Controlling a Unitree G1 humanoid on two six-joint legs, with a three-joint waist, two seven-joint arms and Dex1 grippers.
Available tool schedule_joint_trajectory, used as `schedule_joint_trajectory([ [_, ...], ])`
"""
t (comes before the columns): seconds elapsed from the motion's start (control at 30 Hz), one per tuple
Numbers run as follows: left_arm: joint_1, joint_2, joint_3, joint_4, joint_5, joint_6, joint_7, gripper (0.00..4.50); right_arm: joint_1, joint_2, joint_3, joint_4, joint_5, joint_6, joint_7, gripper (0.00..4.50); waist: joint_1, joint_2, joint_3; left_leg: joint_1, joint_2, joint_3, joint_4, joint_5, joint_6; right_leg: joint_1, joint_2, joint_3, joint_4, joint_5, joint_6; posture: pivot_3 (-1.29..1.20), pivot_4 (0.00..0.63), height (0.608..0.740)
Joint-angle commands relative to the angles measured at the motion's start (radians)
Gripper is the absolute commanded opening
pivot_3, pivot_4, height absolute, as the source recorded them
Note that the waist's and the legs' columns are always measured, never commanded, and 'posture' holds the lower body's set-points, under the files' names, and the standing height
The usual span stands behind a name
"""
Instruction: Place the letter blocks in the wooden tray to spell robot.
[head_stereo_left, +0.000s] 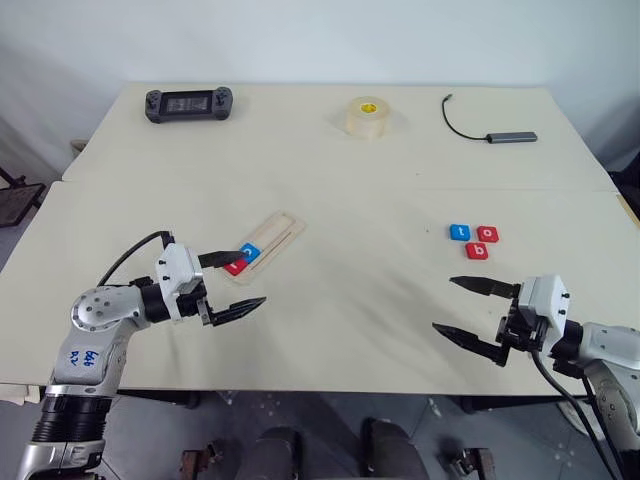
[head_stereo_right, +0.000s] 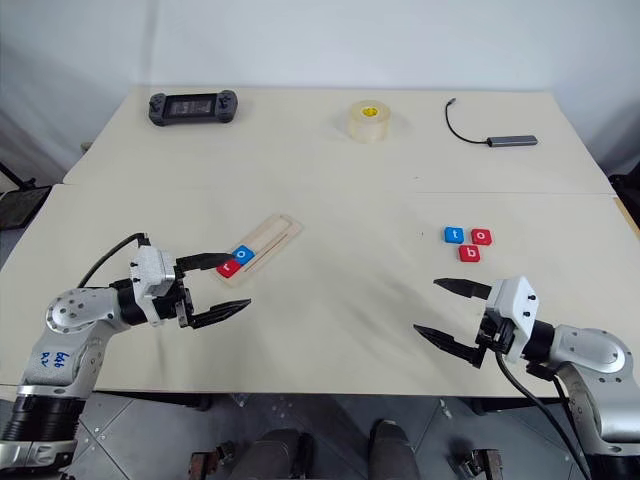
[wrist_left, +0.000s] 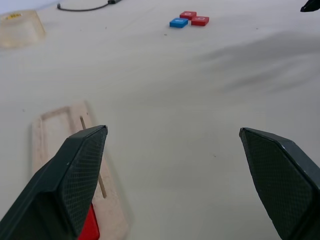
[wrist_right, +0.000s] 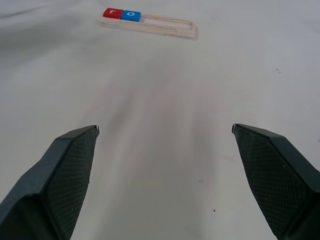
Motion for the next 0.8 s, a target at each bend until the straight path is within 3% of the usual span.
schedule_joint_trajectory([
  [0.03, 0.019, 0.016, 0.032, -0.067, -0.016, -0.006, 0.002, 4.50, -0.003, -0.011, -0.037, 0.010, 0.009, -0.018, 0.011, 4.48, 0.000, 0.000, 0.000, 0.000, 0.000, 0.000, 0.000, 0.000, 0.000, 0.000, 0.000, 0.000, 0.000, 0.000, 0.000, 0.00, 0.150, 0.740],
  [0.13, 0.042, 0.007, 0.069, -0.089, -0.044, 0.011, 0.025, 4.50, -0.013, -0.007, -0.021, 0.016, 0.015, -0.020, 0.026, 4.48, 0.000, 0.000, 0.000, 0.000, 0.000, 0.000, 0.000, 0.000, 0.000, 0.000, 0.000, 0.000, 0.000, 0.000, 0.000, 0.00, 0.150, 0.740],
  [0.37, 0.266, -0.057, 0.302, -0.082, -0.037, -0.044, 0.200, 4.50, -0.183, 0.108, 0.111, -0.095, 0.081, 0.043, -0.005, 4.48, -0.020, 0.000, 0.000, 0.001, 0.005, 0.001, 0.000, -0.001, -0.003, -0.001, 0.000, 0.001, 0.000, -0.001, -0.001, 0.00, 0.150, 0.740],
  [0.47, 0.355, -0.105, 0.370, -0.062, -0.028, -0.082, 0.263, 4.50, -0.256, 0.141, 0.165, -0.156, 0.071, 0.078, -0.044, 4.48, -0.007, 0.000, 0.000, 0.001, 0.006, 0.000, 0.000, -0.001, -0.005, -0.001, 0.000, -0.001, 0.000, -0.001, -0.003, 0.00, 0.150, 0.740],
  [0.67, 0.359, -0.116, 0.331, -0.074, -0.045, -0.058, 0.265, 4.50, -0.294, 0.155, 0.208, -0.229, 0.071, 0.105, -0.072, 4.48, 0.026, -0.002, 0.000, 0.001, 0.002, -0.002, 0.001, -0.002, -0.003, 0.000, 0.000, -0.002, -0.003, -0.001, -0.003, 0.00, 0.150, 0.740],
  [0.8, 0.204, -0.092, 0.230, -0.038, -0.014, -0.017, 0.257, 4.50, -0.273, 0.134, 0.187, -0.257, 0.092, 0.144, -0.084, 4.48, 0.030, -0.002, -0.001, 0.001, 0.000, -0.002, 0.001, -0.001, -0.002, 0.001, -0.001, -0.002, -0.002, -0.001, -0.003, 0.00, 0.150, 0.740],
])
